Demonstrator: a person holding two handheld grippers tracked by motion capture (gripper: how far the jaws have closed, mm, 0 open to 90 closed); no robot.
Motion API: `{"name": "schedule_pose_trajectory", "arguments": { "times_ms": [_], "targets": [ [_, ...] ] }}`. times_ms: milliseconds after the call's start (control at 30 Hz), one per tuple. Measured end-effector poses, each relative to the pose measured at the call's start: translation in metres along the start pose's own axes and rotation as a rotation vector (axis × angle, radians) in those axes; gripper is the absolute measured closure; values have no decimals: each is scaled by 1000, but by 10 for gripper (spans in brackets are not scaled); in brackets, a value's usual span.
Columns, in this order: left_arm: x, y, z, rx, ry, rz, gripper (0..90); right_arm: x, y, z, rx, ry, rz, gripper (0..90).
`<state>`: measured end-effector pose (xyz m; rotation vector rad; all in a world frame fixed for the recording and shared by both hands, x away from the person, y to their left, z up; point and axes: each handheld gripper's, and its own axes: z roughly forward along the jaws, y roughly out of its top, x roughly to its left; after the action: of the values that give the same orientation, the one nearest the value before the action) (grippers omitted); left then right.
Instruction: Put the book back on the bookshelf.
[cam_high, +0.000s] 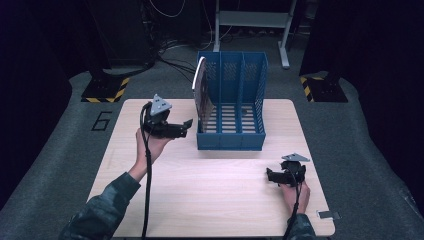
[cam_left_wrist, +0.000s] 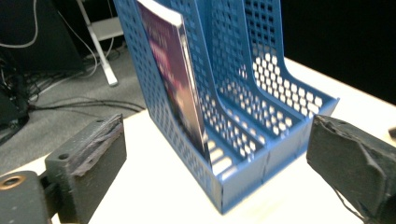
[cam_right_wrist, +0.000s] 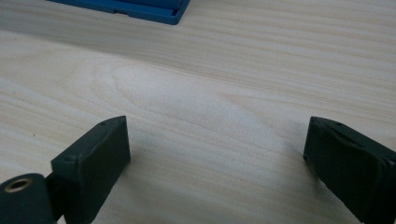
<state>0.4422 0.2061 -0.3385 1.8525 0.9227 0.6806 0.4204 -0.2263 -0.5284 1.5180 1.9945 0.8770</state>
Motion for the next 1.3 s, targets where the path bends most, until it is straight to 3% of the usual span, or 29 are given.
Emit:
{"name": "schedule_pose_trajectory", "arguments": {
  "times_ms": [233,500,700,800,867,1067,1300],
  "targets": [
    [-2,-47,-11,71,4,27,16,0,0,0,0,0,0,69],
    [0,-101,-17,129,10,-22,1,0,0,0,0,0,0,69],
    [4,-139,-19,155,47,-80,0,0,0,0,0,-1,0,69],
    [7,-159,-18,207,62,-77,0,0,0,0,0,-2,0,70],
    [9,-171,-17,219,68,-97,0,0,0,0,2,-2,0,70],
    [11,-197,-16,266,79,-129,0,0,0,0,1,-2,0,70],
    [11,-215,-13,302,111,-116,0,0,0,0,-1,-2,0,71]
  ]
}}
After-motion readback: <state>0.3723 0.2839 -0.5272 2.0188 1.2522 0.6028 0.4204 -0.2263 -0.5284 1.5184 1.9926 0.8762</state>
